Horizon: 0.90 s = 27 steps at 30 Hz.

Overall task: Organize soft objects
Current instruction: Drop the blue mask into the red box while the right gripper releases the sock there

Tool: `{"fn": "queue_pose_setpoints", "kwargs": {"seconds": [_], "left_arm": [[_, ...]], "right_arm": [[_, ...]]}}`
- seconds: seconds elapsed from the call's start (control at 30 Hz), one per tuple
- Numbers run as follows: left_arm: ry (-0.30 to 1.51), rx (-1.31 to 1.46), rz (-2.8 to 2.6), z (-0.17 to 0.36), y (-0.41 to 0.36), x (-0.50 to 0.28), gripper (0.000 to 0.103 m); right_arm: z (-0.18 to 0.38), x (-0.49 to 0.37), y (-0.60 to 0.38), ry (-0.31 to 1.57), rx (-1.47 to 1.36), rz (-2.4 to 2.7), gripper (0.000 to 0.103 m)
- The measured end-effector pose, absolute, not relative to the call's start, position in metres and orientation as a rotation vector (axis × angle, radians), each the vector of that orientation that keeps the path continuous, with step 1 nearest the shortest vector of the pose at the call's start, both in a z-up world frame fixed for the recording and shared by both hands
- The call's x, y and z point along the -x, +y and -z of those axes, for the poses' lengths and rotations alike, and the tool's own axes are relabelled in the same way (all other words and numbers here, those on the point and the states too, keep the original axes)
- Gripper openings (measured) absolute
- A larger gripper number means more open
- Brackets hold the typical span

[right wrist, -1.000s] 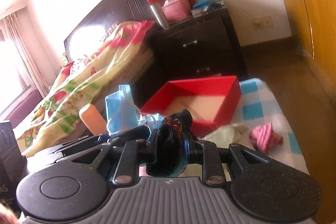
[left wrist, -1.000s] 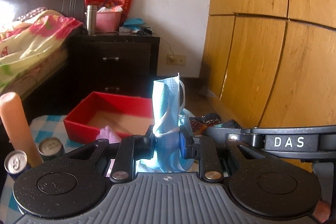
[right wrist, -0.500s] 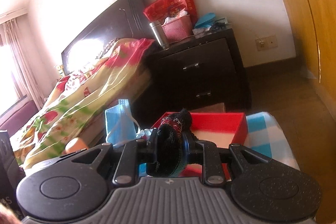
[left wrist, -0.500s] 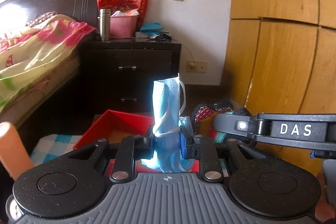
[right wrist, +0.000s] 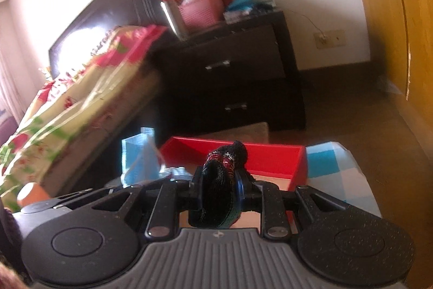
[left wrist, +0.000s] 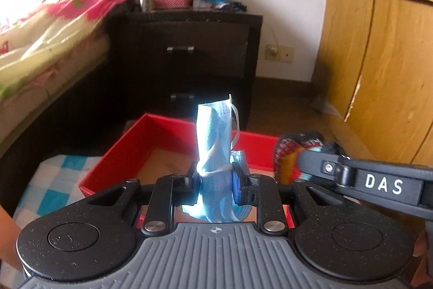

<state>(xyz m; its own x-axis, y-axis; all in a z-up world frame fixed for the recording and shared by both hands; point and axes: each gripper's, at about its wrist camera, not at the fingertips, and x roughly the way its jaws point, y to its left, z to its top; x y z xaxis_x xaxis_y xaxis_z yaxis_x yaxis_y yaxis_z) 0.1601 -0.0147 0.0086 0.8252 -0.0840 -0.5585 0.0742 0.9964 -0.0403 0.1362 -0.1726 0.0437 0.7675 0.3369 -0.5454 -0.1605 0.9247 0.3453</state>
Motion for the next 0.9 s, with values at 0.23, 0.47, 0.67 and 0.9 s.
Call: {"fn": "queue_pose_setpoints", "kwargs": {"seconds": [0.23, 0.47, 0.67, 0.9], "left_arm": [[0.633, 0.014, 0.056, 0.004, -0.007, -0.173, 0.054], [0.627, 0.027, 0.031, -0.004, -0.002, -0.172, 0.064], [0.597, 0.045, 0.026, -0.022, 0.005, -0.155, 0.07], [0.608, 0.032, 0.065, -0.026, 0.005, -0.123, 0.071]], "right_arm": [[-0.02, -0.165, -0.166, 0.706, -0.298, -0.282, 0.004], [-0.015, -0.171, -0.168, 0.735, -0.331, -0.263, 0.011], [-0.027, -0.16, -0.17, 0.688, -0.321, -0.261, 0.018], [-0.035, -0.129, -0.175, 0.694, -0.292, -0.266, 0.018]]}}
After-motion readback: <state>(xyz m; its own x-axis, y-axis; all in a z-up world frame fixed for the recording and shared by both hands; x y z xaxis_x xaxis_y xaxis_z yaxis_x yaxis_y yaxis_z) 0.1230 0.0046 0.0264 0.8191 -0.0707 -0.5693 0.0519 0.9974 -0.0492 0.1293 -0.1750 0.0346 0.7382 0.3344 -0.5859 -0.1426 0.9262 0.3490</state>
